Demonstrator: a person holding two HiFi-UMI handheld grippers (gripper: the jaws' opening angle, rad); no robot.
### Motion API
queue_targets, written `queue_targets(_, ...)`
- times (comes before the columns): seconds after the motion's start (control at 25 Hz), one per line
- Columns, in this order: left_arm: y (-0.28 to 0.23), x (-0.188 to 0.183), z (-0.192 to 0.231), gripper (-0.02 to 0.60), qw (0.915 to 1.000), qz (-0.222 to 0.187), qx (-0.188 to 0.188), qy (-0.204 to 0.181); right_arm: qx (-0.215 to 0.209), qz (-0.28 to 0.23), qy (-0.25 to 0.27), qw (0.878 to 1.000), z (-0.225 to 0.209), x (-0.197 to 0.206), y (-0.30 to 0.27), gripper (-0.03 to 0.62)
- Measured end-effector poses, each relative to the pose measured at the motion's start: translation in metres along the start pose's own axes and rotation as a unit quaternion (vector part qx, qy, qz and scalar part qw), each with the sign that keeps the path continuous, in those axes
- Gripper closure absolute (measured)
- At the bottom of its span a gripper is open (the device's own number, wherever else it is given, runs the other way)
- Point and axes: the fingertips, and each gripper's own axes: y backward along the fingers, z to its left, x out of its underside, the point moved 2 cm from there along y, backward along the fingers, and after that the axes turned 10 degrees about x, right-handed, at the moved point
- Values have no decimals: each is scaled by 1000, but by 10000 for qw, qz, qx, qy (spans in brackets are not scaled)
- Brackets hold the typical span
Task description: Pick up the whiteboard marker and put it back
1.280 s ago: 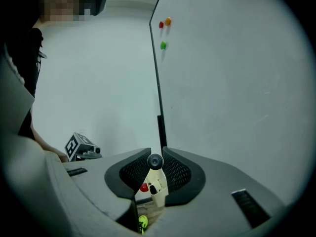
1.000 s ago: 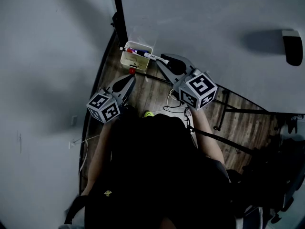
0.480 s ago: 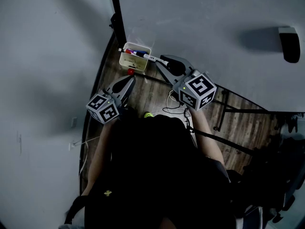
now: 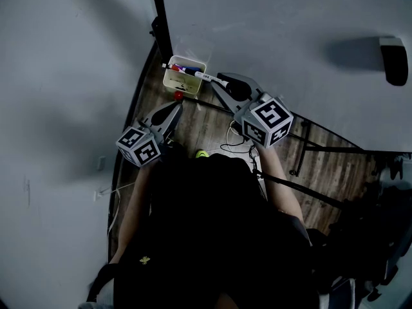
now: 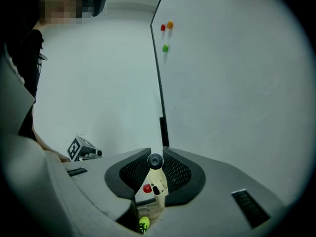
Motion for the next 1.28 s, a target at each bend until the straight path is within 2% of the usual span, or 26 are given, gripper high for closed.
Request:
queue_targets(0.92,21,2,-3,561,9996,-63,-182,208,-132,132,-13,9998,8,1,-12,523)
queue_targets(1.28,31,-2,-6,561,9994,-38,-293,159,-234,241,-1,9994,14,4,-22,522)
